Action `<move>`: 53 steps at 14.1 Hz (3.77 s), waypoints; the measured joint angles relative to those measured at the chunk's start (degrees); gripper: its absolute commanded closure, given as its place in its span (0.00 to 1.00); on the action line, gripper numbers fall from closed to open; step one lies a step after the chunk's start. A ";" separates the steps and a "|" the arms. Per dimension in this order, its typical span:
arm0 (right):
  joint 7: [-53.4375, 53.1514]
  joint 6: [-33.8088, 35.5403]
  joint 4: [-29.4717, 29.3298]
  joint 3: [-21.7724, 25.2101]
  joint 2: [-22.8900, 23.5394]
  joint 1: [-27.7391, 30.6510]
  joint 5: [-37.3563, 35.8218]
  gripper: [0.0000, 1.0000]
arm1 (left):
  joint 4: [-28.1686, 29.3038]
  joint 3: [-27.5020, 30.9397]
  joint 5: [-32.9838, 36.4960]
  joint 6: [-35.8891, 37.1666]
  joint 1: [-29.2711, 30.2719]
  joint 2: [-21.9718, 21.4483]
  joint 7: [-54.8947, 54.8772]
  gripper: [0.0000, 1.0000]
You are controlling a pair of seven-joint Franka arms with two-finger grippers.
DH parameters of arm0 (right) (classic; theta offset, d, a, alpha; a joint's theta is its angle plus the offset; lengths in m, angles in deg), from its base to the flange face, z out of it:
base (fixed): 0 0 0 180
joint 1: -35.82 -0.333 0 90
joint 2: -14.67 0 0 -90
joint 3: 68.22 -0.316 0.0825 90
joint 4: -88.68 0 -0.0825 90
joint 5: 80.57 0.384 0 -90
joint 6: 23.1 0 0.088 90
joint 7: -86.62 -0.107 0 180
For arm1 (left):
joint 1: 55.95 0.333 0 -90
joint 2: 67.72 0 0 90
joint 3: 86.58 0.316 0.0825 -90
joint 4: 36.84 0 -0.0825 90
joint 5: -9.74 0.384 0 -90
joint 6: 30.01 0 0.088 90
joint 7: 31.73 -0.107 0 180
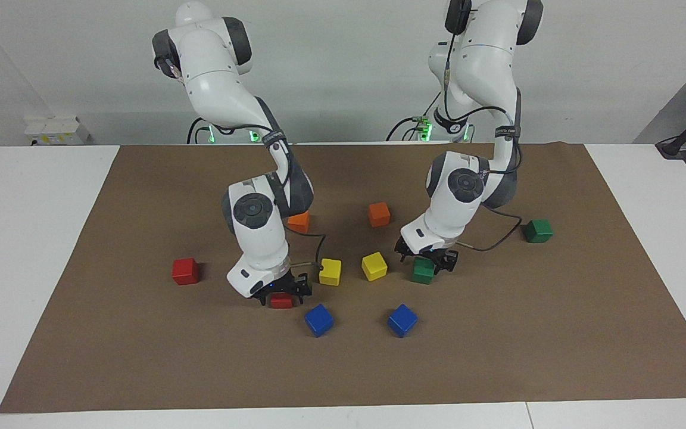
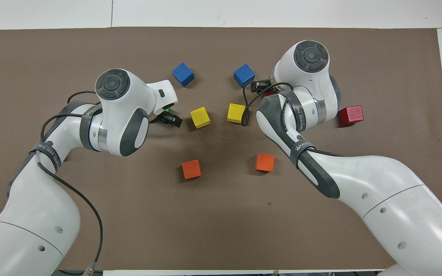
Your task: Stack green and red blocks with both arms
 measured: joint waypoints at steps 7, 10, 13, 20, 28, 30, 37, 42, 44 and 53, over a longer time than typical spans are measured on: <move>2.76 11.12 -2.96 1.04 -3.20 1.32 -1.17 1.00 | -2.13 0.73 0.68 4.97 -0.07 -0.42 2.46 1.00; 12.47 18.97 -4.54 1.38 -8.48 7.91 -1.31 1.00 | -4.26 1.90 0.97 15.08 3.18 -6.06 3.73 1.00; 18.25 22.67 -0.86 1.34 -14.50 13.70 -1.29 1.00 | -3.85 2.45 3.53 25.71 12.21 -15.64 3.25 1.00; 21.14 9.20 16.41 1.29 -21.15 19.86 -1.20 1.00 | 3.73 2.46 8.72 26.64 25.09 -19.95 -3.56 1.00; 22.70 4.42 20.84 0.10 -22.53 18.79 -1.20 1.00 | 16.60 2.34 8.73 8.31 30.46 -22.66 -7.26 1.00; 24.10 4.32 21.68 0.08 -22.79 18.37 -1.20 1.00 | 17.69 2.31 8.73 6.88 30.68 -22.72 -8.20 1.00; 27.07 3.16 24.26 0.43 -23.73 19.43 -1.20 1.00 | 20.75 1.97 6.59 3.84 30.73 -22.65 -9.67 1.00; 27.07 0.81 26.06 0.46 -23.85 20.20 -1.20 1.00 | 21.79 1.98 5.33 2.47 30.99 -22.28 -10.74 1.00; 27.07 0.33 26.50 0.45 -23.85 20.19 -1.20 1.00 | 22.18 1.98 5.32 1.81 30.99 -22.26 -10.95 1.00; 27.07 -2.42 27.36 0.32 -23.86 19.95 -1.20 1.00 | 23.52 2.10 5.24 -0.29 31.46 -22.16 -16.16 0.00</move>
